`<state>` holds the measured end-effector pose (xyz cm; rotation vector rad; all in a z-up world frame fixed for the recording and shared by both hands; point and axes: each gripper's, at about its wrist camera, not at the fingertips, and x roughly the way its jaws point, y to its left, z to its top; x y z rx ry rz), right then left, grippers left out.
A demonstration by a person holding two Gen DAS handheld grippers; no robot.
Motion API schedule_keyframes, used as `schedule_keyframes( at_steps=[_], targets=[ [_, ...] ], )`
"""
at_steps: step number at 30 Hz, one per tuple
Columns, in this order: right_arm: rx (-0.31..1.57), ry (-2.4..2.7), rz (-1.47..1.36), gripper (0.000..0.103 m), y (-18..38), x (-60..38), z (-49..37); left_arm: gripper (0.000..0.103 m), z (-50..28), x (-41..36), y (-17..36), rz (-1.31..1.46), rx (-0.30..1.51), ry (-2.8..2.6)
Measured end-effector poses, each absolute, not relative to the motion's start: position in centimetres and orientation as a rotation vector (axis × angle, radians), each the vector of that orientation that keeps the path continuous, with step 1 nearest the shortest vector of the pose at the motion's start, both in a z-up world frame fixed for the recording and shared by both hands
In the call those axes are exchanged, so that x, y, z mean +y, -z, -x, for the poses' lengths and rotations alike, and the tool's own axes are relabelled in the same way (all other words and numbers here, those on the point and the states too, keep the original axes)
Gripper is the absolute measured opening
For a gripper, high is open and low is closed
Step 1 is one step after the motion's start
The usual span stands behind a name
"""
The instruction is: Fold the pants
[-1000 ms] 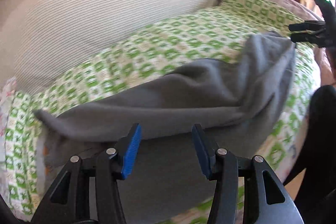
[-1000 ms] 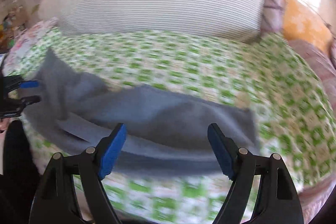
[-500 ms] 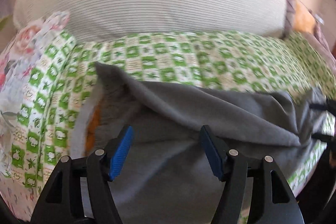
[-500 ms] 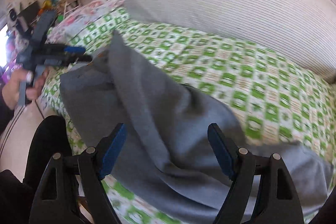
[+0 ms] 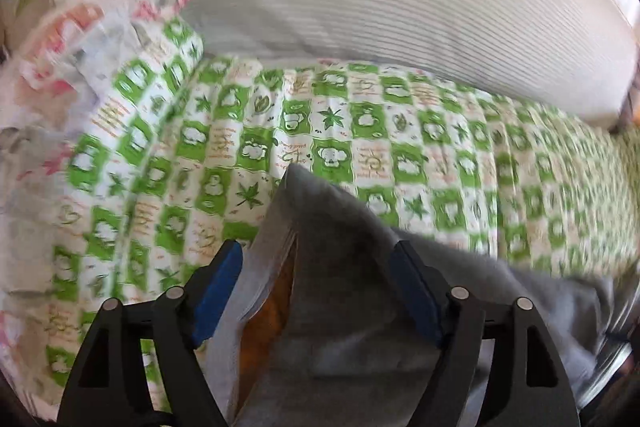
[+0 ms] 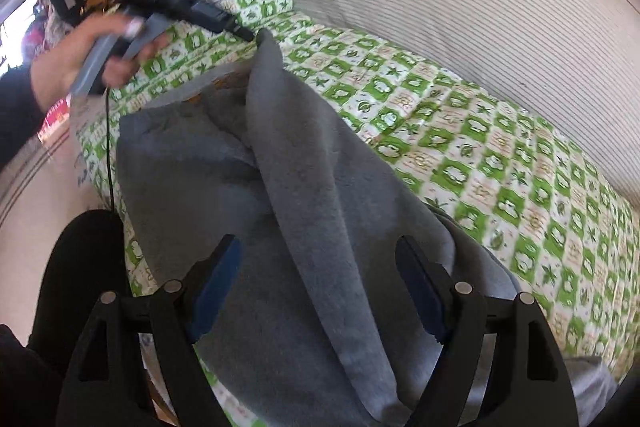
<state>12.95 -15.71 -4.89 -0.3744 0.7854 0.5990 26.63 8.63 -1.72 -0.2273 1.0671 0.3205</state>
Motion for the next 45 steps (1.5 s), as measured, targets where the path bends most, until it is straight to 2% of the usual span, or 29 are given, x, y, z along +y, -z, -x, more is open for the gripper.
schedule_keyframes(
  at_steps=[6, 7, 8, 9, 10, 11, 12, 13, 15, 24, 30, 35, 45],
  targets=[
    [0.799, -0.579, 0.424, 0.080, 6.6, -14.2, -14.0, 0.078, -30.2, 8.0, 4.7, 0.151, 1.165, -0.413],
    [0.800, -0.569, 0.435, 0.080, 6.8, -14.1, -14.2, 0.068, -30.3, 7.9, 4.9, 0.142, 1.168, -0.416],
    [0.799, -0.552, 0.448, 0.080, 7.1, -14.1, -14.5, 0.047, -30.1, 7.7, 5.1, 0.144, 1.171, -0.405],
    [0.798, -0.539, 0.458, 0.079, 7.3, -14.1, -14.6, 0.034, -29.8, 7.7, 5.3, 0.164, 1.176, -0.385],
    [0.797, -0.532, 0.466, 0.066, 7.5, -14.1, -14.7, 0.014, -29.5, 7.8, 5.4, 0.191, 1.177, -0.365],
    [0.808, -0.536, 0.468, 0.053, 7.7, -14.2, -15.0, 0.010, -29.1, 7.7, 5.4, 0.204, 1.170, -0.354],
    [0.830, -0.544, 0.453, 0.027, 7.9, -14.4, -15.3, 0.009, -28.3, 7.5, 5.1, 0.195, 1.150, -0.353],
    [0.855, -0.550, 0.423, 0.013, 8.0, -14.8, -15.6, 0.008, -27.8, 7.4, 4.8, 0.190, 1.136, -0.351],
    [0.854, -0.553, 0.366, 0.010, 7.7, -15.5, -15.6, 0.007, -25.8, 7.2, 3.7, 0.212, 1.096, -0.338],
    [0.778, -0.640, 0.223, 0.008, 3.3, -17.9, -12.8, 0.006, -17.7, 7.4, -1.8, 0.317, 0.938, -0.293],
    [0.762, -0.720, 0.197, 0.008, 1.9, -18.8, -10.5, 0.007, -11.6, 7.4, -2.8, 0.399, 0.871, -0.274],
    [0.792, -0.767, 0.252, 0.008, 2.8, -18.3, -8.5, 0.007, -8.0, 7.0, -0.9, 0.444, 0.873, -0.270],
    [0.917, -0.787, 0.347, 0.008, 7.7, -16.2, -8.0, 0.007, -4.9, 8.0, 6.6, 0.551, 0.970, -0.311]
  ],
)
